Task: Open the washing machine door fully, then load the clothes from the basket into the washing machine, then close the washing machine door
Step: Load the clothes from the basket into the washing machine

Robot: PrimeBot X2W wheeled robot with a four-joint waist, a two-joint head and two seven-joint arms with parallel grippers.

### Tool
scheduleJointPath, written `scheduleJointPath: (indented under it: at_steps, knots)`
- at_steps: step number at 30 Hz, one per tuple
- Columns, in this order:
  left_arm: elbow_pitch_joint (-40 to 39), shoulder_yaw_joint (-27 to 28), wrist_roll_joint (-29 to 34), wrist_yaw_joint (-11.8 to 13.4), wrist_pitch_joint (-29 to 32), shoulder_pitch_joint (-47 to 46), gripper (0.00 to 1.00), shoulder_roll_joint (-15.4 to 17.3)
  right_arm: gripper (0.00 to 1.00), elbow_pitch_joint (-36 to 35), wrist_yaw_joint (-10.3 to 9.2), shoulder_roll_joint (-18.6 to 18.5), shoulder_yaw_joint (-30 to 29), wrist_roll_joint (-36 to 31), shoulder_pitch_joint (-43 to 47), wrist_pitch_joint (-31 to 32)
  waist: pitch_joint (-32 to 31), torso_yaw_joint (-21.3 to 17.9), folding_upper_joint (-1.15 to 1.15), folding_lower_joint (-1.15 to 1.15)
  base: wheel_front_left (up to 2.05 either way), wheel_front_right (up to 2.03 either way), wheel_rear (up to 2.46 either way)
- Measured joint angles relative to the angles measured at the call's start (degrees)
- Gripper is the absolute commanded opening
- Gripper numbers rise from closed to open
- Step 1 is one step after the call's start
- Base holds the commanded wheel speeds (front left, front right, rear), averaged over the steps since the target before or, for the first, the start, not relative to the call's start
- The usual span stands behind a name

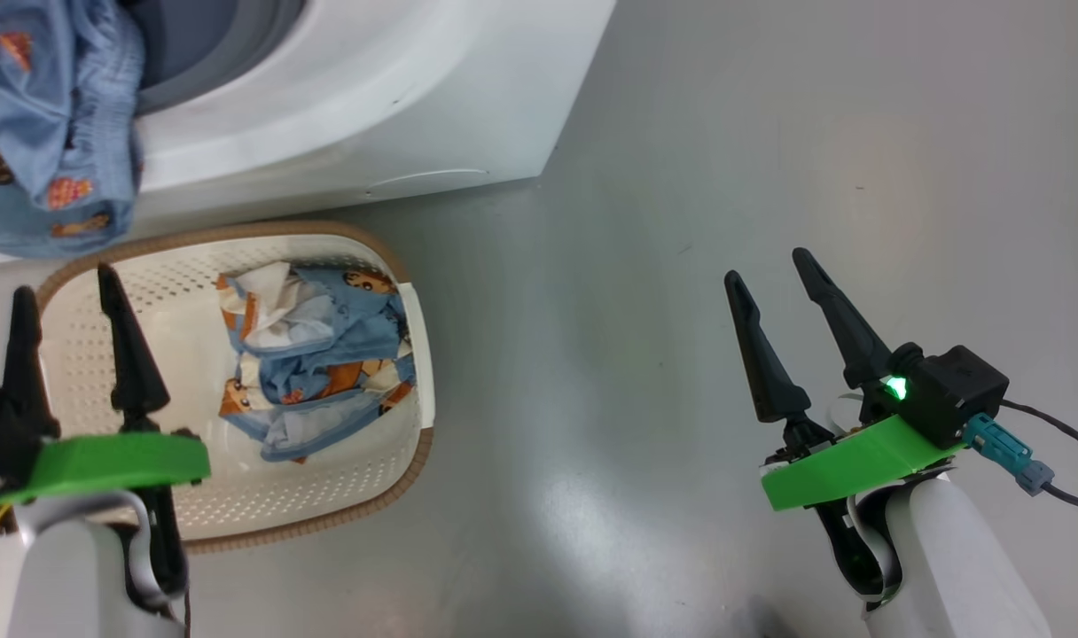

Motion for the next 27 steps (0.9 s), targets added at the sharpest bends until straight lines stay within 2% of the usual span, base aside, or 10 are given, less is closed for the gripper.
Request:
scheduleJointPath:
  at_steps: [6,12,20,23,24,26,27]
  knots:
    - [8.4,0.26,0.31,-1.52,0.0,-6.95,1.0,1.18,1.0,0.09,0.0,0.25,0.03,0.19,-0.07,0.0,0.64,-1.11,0.0,0.0,0.0,0.0,0.0]
    - [16.03,1.12,0.58,-1.55,0.01,-12.6,1.0,2.58,1.0,0.14,0.0,0.42,0.03,0.23,-0.66,0.0,1.29,-1.83,0.0,0.0,0.0,0.0,0.0]
    - [22.47,2.88,0.13,-1.57,0.01,-19.53,1.0,4.58,1.0,0.07,0.0,0.59,-0.09,0.24,-1.05,0.0,2.47,-2.36,0.0,0.0,0.0,0.0,0.0]
    - [24.5,3.7,-0.71,-2.44,0.01,-21.78,1.0,5.03,1.0,0.09,0.0,0.63,-0.1,0.32,-1.22,0.0,2.85,-2.68,0.0,0.0,0.0,0.0,0.0]
    - [24.9,4.04,-0.83,-2.8,0.01,-22.34,0.95,5.15,1.0,0.11,0.0,0.64,-0.13,0.32,-1.26,0.0,2.96,-2.77,0.0,0.0,0.0,0.0,0.0]
    - [25.59,4.34,-1.08,-3.11,0.01,-23.17,0.22,5.49,1.0,0.13,0.0,0.65,-0.22,0.33,-1.36,0.0,3.11,-2.88,0.0,0.0,0.0,0.0,0.0]
    - [25.8,4.45,-1.08,-3.47,0.01,-23.37,0.0,5.57,1.0,0.15,0.0,0.66,-0.24,0.33,-1.36,0.0,3.12,-2.9,0.0,0.0,0.0,0.0,0.0]
